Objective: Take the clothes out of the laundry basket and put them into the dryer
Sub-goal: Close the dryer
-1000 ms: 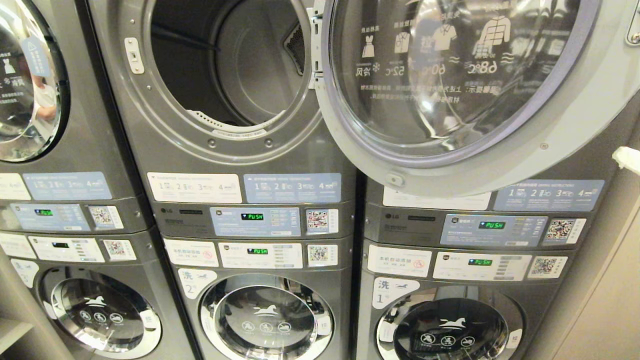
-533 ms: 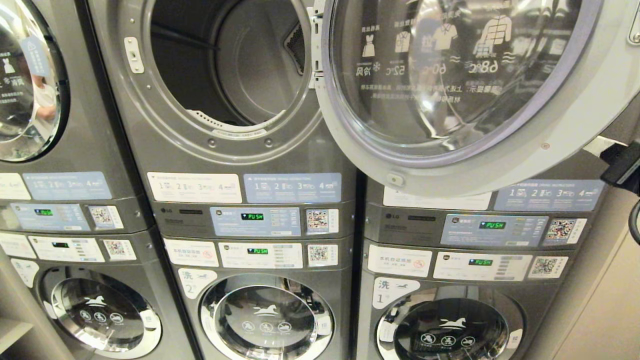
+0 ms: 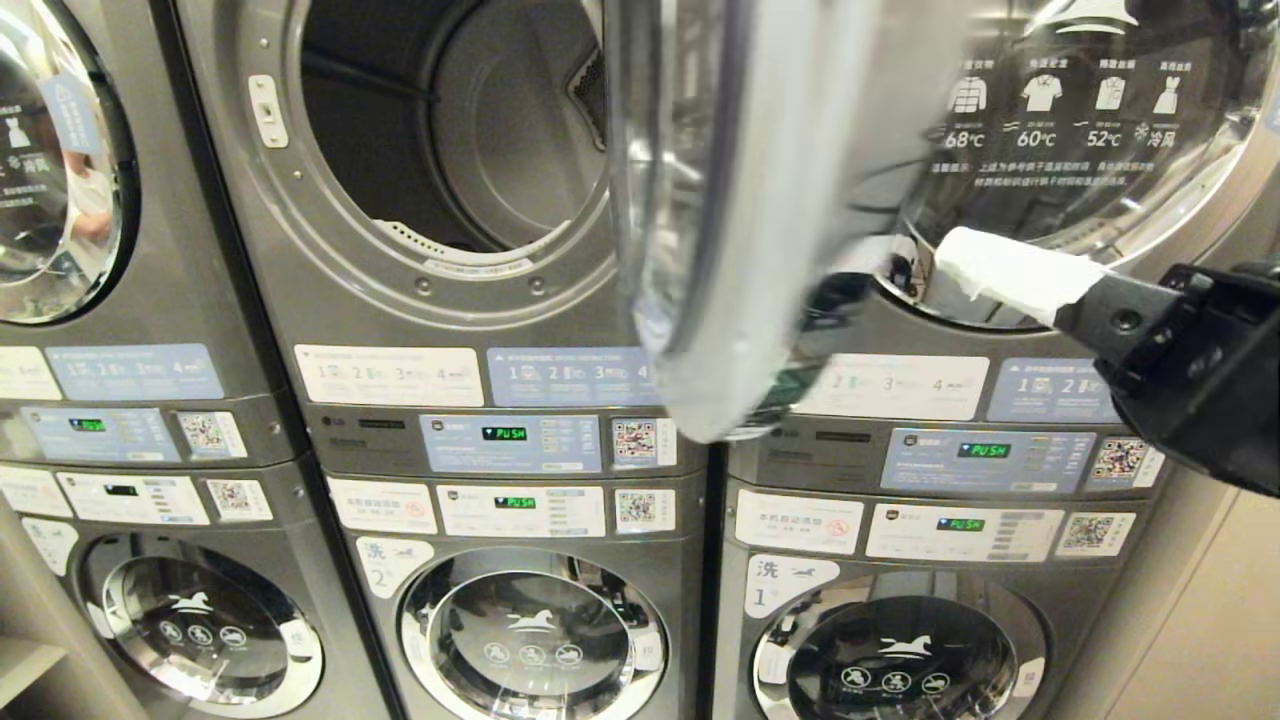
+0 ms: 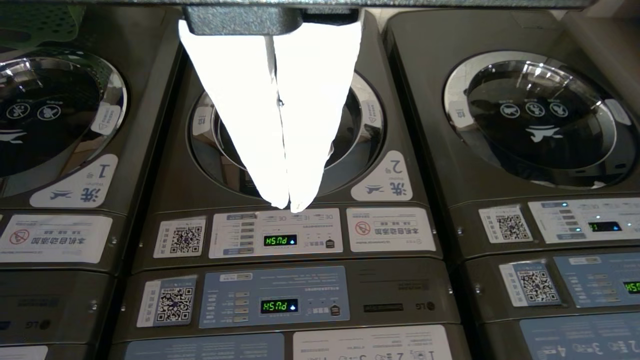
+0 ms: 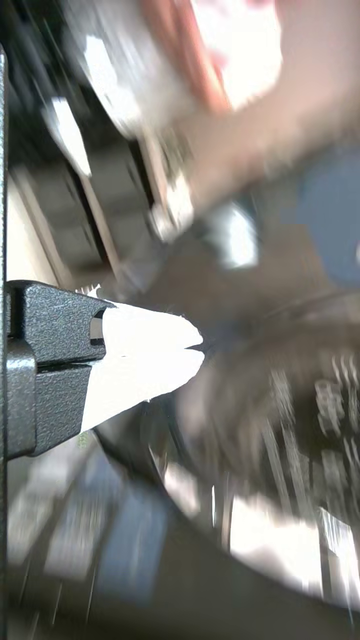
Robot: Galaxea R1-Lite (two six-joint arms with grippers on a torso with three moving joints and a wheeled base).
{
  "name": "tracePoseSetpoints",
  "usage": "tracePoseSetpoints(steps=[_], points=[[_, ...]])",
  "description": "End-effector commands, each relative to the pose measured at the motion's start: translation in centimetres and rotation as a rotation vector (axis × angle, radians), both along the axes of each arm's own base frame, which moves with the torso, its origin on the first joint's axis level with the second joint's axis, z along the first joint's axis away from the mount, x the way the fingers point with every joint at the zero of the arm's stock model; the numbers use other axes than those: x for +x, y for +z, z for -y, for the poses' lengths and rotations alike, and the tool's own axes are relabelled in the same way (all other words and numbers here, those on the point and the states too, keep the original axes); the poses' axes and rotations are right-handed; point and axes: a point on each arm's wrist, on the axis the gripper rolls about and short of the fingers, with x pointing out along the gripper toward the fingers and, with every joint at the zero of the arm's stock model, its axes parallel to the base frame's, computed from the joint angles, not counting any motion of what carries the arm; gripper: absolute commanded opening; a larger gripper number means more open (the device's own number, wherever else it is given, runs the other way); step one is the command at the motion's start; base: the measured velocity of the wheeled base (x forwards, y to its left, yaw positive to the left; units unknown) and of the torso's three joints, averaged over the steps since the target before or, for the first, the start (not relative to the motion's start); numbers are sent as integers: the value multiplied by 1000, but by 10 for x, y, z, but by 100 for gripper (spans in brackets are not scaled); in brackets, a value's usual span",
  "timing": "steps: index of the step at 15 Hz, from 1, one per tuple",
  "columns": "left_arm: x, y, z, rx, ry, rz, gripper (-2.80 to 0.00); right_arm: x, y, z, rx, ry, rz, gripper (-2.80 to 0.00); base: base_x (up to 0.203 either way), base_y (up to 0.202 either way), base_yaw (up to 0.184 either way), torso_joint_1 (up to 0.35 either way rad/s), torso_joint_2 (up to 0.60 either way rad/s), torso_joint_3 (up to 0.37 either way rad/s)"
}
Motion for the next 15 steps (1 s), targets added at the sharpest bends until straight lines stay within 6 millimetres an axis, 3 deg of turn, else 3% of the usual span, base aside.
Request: tracePoseSetpoints(steps=[1,3,5,8,10,13,15], points=[[0,0,0,0,0,0,-280,-27,7,-17,18,132,12,-280,0,0,0,0,0,0],[0,0,0,2,0,0,-280,-32,7,-20,25,108,-17,-280,0,0,0,0,0,0],[0,0,0,0,0,0,-280,-16,0,-6,26,-38,-63,-280,0,0,0,0,0,0],[0,0,0,0,0,0,-280,6,-39,22,-72,-253,-155,-280,0,0,0,0,0,0],[0,0,0,0,0,0,-280,9,-71,54,-168,-429,-203,-280,0,0,0,0,0,0],[0,0,0,2,0,0,-280,-25,-116,98,-302,-640,-257,-280,0,0,0,0,0,0],[0,0,0,3,0,0,-280,-55,-141,117,-391,-766,-285,-280,0,0,0,0,0,0]])
